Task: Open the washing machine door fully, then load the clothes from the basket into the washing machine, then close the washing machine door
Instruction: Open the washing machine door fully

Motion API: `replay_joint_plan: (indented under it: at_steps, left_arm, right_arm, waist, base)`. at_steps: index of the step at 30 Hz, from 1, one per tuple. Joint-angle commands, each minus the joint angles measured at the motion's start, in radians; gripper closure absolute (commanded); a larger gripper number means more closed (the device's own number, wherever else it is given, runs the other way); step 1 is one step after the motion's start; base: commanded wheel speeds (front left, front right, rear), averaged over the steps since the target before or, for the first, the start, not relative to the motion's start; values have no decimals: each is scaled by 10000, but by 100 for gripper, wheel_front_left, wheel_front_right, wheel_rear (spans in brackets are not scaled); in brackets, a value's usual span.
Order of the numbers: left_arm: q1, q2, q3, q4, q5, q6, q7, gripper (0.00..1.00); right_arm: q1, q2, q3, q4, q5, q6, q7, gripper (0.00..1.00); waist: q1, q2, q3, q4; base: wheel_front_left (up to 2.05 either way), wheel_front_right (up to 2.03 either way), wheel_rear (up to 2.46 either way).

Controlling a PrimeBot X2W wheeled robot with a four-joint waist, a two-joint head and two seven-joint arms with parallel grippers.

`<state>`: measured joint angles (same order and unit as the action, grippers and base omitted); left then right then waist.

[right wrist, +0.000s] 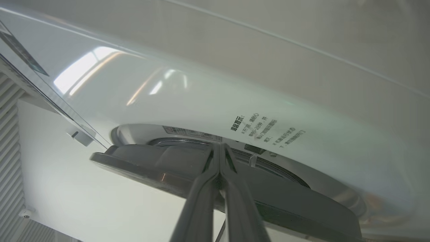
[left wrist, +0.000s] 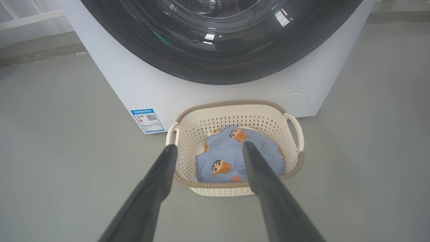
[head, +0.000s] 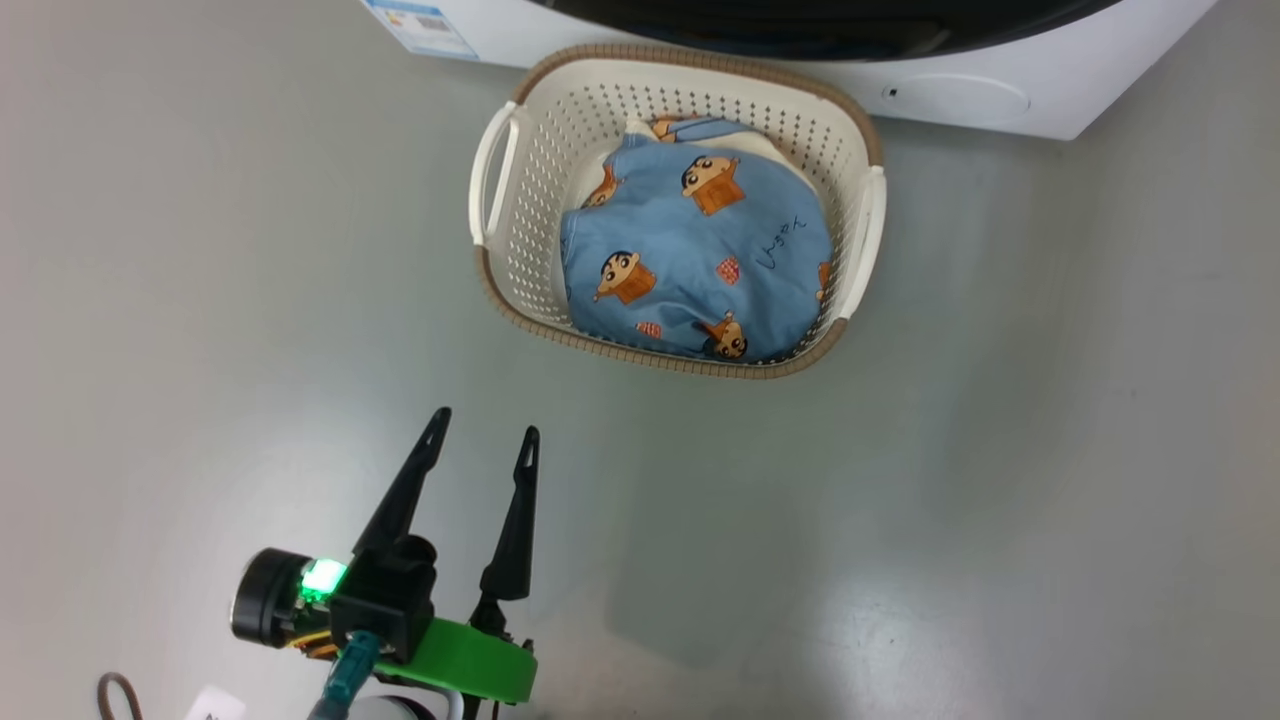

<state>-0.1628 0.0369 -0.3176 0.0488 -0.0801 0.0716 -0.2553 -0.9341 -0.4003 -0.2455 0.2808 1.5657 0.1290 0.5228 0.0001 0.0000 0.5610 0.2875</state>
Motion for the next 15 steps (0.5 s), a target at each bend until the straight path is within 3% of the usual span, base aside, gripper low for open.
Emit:
replay_joint_plan:
  at_steps: [1,15]
  left_arm:
    - [112,133,263,-267,-91,124,-65,0]
    - [297,133,-103,-383,-328,485,-65,0]
  right_arm:
    - [-193,-68,173,-334,-97,17,76,100]
    - [-904,-389,746,-382,-134,17,376,100]
  waist:
    - [0,0,177,85]
    - [0,0,791,284]
  base:
    - [0,0,0]
    - [0,0,0]
